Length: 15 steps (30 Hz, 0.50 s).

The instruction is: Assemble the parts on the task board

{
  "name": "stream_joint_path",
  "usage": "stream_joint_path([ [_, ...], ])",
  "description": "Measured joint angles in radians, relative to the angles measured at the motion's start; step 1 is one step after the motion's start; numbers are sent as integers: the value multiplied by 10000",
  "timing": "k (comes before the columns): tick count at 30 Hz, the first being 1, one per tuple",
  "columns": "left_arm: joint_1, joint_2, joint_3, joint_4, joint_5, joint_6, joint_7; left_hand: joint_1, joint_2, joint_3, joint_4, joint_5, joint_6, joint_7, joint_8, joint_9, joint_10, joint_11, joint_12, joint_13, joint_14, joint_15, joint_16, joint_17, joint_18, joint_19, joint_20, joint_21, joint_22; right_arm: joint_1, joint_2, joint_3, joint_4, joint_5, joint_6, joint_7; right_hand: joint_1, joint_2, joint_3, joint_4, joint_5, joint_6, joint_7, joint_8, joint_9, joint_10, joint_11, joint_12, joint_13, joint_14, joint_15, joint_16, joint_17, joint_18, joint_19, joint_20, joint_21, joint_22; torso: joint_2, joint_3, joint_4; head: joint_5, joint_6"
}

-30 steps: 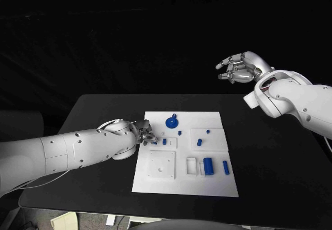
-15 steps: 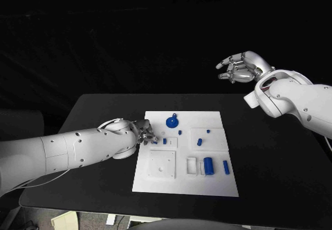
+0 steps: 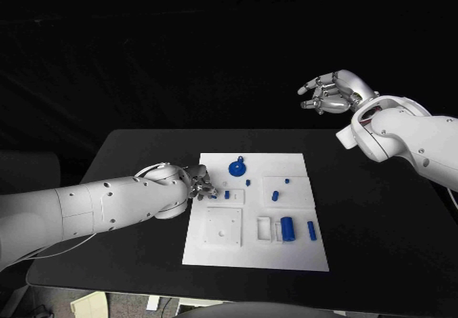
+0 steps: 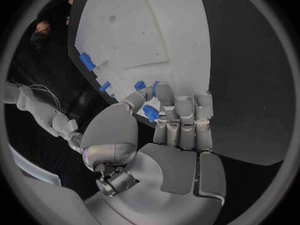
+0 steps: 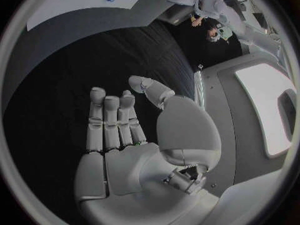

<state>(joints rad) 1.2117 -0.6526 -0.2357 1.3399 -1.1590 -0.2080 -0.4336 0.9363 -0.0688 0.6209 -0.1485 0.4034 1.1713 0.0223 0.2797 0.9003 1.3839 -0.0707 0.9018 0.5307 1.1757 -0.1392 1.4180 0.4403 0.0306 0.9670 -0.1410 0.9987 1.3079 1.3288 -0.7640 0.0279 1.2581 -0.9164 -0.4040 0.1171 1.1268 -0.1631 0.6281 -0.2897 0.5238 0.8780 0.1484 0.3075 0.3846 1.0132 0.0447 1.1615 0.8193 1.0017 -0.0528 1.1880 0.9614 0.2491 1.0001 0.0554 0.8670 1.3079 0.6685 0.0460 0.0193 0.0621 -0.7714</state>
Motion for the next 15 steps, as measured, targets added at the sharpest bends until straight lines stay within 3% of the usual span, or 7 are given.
stream_joint_path([
  [15, 19, 96, 14, -128, -1, 152, -25, 0, 0, -1, -1, -116, 0, -1, -15, 22, 0, 0, 0, 0, 0, 0, 0, -1, 0, 0, 0, 0, -1, 0, 8, 0, 2, 0, 8, -3, 0, 0, 0, 0, -1, -2, -4, 0, 1, 1, 0, 0, -19, -1, 2, -1, -21, 2, 0, 0, -38, 3, 0, 2, 0, 11, -10],
])
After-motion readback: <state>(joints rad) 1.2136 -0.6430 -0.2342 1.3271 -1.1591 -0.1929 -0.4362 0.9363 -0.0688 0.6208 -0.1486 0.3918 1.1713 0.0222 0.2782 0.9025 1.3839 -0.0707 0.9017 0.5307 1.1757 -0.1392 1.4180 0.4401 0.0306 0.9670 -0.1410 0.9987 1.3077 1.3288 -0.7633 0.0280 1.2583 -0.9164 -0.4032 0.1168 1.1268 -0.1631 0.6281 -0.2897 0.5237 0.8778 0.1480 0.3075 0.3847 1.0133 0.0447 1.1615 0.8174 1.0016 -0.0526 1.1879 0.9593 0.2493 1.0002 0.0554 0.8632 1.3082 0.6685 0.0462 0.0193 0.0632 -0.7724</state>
